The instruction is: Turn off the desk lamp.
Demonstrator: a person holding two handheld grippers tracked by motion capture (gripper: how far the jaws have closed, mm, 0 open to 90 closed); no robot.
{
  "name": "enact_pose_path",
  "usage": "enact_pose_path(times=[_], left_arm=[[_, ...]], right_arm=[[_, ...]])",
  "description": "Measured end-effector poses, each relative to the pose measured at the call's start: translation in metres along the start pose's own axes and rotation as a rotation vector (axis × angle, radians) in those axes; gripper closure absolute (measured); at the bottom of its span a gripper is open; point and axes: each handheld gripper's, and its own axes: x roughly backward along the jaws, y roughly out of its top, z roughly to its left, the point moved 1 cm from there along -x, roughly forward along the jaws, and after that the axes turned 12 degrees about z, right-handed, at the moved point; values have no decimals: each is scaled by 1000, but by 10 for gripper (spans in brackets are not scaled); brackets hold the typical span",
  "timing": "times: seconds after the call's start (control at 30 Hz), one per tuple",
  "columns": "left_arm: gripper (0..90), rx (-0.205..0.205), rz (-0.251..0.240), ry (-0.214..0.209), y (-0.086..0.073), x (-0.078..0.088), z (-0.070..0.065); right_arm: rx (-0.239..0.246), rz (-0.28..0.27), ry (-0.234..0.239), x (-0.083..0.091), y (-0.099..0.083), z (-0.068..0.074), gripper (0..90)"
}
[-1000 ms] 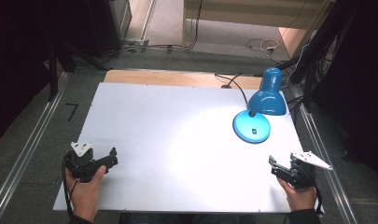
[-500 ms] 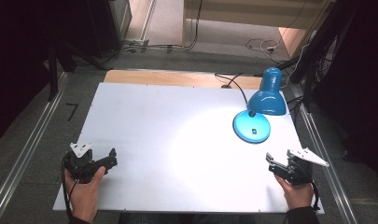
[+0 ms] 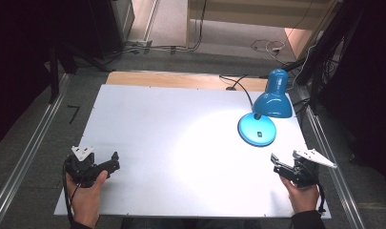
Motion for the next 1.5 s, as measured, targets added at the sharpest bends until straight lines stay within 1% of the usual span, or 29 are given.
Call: enact_pose_path(times=[0.33,0.47,0.83,1.5], left_arm=[[0,1,5,-3,0,-1,0],[0,1,5,-3,0,-1,0],[0,3,8,-6,0,-1,0],[0,11,13,-12,0,-1,2]], right_arm=[[2,7,-2,-4,3,3,146],[3,7,12,-6,4,6,147],[10,9,17,-11,9,12,148],[16,15,19,-17,13,17,151]])
